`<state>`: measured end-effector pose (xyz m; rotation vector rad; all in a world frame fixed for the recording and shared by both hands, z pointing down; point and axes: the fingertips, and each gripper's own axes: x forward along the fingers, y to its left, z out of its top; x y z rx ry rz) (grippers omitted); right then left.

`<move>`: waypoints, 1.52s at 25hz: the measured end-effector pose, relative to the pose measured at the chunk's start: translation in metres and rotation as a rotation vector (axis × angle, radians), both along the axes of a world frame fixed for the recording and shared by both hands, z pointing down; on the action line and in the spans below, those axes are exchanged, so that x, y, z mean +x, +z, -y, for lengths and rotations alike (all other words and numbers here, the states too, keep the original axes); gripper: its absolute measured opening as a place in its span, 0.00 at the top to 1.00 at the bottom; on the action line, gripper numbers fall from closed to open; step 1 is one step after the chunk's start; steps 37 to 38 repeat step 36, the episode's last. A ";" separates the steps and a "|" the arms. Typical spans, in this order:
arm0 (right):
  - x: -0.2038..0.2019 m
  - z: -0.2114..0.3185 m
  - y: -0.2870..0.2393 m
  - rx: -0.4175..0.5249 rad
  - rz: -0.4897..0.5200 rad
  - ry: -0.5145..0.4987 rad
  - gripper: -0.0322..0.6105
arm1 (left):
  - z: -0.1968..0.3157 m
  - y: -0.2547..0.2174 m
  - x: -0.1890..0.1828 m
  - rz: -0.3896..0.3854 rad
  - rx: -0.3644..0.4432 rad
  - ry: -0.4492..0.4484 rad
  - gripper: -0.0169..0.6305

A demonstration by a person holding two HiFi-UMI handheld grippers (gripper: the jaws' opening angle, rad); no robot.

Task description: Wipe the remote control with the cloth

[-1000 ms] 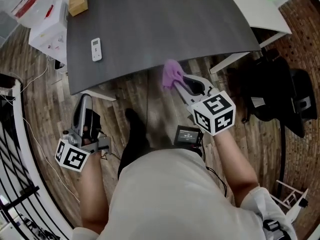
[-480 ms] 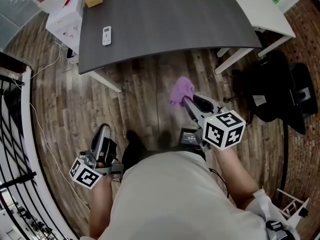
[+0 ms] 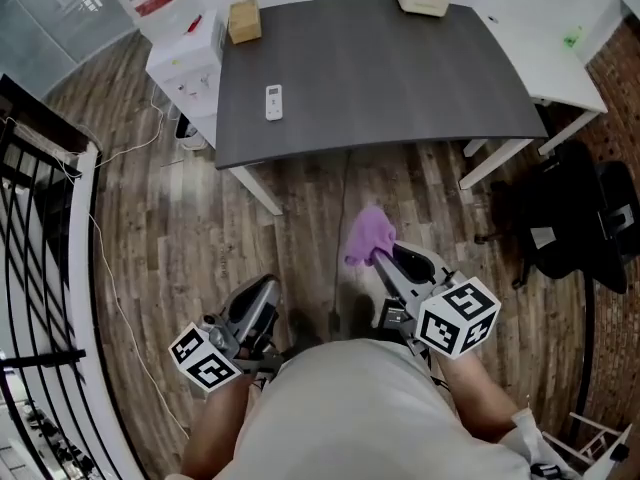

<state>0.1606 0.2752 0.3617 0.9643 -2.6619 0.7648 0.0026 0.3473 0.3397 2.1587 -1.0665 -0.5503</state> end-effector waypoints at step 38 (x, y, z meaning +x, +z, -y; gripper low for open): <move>-0.004 0.013 -0.053 0.156 -0.042 0.137 0.84 | 0.001 -0.008 -0.007 -0.036 0.020 0.189 0.94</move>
